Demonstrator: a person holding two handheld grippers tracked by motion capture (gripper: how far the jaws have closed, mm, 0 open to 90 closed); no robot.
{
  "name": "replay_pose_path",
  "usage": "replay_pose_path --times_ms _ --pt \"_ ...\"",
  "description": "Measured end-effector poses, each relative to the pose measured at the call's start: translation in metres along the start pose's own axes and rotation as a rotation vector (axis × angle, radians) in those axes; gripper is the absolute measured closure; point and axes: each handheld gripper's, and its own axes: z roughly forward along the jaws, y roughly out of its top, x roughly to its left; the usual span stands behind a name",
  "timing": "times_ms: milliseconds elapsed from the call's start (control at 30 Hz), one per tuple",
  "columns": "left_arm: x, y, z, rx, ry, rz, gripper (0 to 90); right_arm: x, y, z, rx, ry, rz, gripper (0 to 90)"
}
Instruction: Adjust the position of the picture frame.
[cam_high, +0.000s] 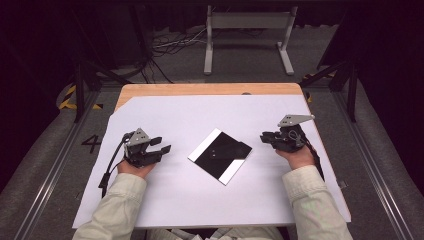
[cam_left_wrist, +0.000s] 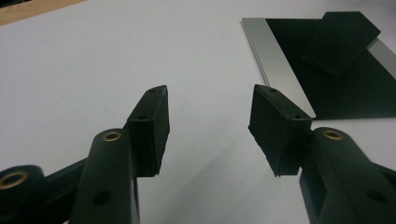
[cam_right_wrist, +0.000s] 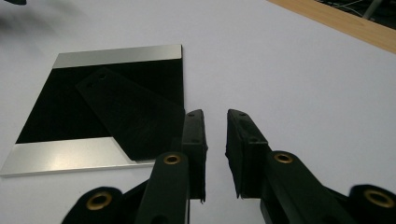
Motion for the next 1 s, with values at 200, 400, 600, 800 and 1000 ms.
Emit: replay_pose_path --times_ms 200,400,600,800,1000 --pt "0.002 -0.003 0.005 0.028 0.060 -0.011 47.5 -0.001 0.005 0.008 -0.019 0.009 -0.003 76.8" --pt "0.000 -0.003 0.008 0.045 0.076 0.002 47.0 -0.001 0.003 0.023 0.011 0.006 0.008 85.4" --pt "-0.001 -0.003 0.009 0.050 0.087 0.009 46.7 -0.003 -0.003 0.035 0.058 0.022 0.053 89.2" --pt "-0.002 -0.003 0.009 0.055 0.085 0.008 46.4 -0.001 -0.009 0.051 0.120 0.038 0.053 89.3" --pt "-0.004 -0.002 0.010 0.058 0.089 0.034 46.4 0.000 -0.014 0.058 0.147 0.042 0.057 89.3"
